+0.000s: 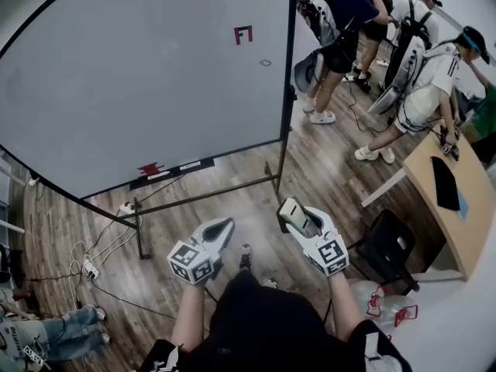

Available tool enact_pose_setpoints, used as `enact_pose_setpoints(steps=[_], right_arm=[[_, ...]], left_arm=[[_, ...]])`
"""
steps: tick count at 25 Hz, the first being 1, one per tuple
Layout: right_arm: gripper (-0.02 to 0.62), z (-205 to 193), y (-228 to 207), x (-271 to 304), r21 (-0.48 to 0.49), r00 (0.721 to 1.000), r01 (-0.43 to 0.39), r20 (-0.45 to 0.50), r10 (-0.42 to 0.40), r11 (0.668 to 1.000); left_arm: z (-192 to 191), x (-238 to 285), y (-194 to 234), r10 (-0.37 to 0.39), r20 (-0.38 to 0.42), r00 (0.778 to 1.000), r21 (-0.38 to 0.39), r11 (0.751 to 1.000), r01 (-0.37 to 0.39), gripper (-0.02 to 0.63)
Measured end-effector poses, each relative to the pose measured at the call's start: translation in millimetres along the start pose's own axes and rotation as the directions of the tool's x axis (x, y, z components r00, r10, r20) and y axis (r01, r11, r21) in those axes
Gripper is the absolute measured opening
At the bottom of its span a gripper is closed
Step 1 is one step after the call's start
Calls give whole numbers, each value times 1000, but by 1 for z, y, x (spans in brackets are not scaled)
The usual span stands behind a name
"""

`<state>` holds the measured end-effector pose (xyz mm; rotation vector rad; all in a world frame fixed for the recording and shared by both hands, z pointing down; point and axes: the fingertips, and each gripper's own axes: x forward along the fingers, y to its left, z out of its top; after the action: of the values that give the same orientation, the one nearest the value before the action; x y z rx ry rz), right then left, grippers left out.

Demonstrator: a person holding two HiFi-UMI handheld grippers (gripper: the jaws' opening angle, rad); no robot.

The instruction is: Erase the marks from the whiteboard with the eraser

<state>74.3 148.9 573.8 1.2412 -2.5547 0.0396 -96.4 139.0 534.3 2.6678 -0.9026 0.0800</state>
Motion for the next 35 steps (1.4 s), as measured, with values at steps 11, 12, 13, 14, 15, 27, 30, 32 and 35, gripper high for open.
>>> enact_pose_setpoints(steps=[11,12,13,14,15,27,30,32,35], right_arm=[[242,5,-43,38,12,999,31,-24,-31,999],[242,7,-47,43,12,999,34,-25,-34,999],[242,8,-52,48,12,999,37,-25,-37,999],[242,10,-56,54,11,999,40,-25,-39,999],[242,11,-61,60,10,999,42,-26,-42,999],[242,24,-97,133,7,997,66,-42,-66,998],[242,27,-103,148,4,995,83,-49,-83,997],[242,30,-104,160,4,994,93,-53,-93,996],[242,33,-105,178,4,993,102,-60,-102,995]], left_arm=[[24,53,37,-50,-12,999,15,999,51,11],[26,57,42,-53,-14,999,14,999,53,11],[28,60,48,-54,-15,998,13,998,54,11],[30,63,54,-55,-16,998,12,998,56,11],[32,67,60,-57,-17,998,12,998,57,11],[53,108,130,-103,-31,994,11,995,104,11],[55,113,147,-122,-37,992,8,992,122,11],[56,116,159,-135,-42,990,5,991,135,11],[60,119,179,-152,-45,987,2,988,152,11]])
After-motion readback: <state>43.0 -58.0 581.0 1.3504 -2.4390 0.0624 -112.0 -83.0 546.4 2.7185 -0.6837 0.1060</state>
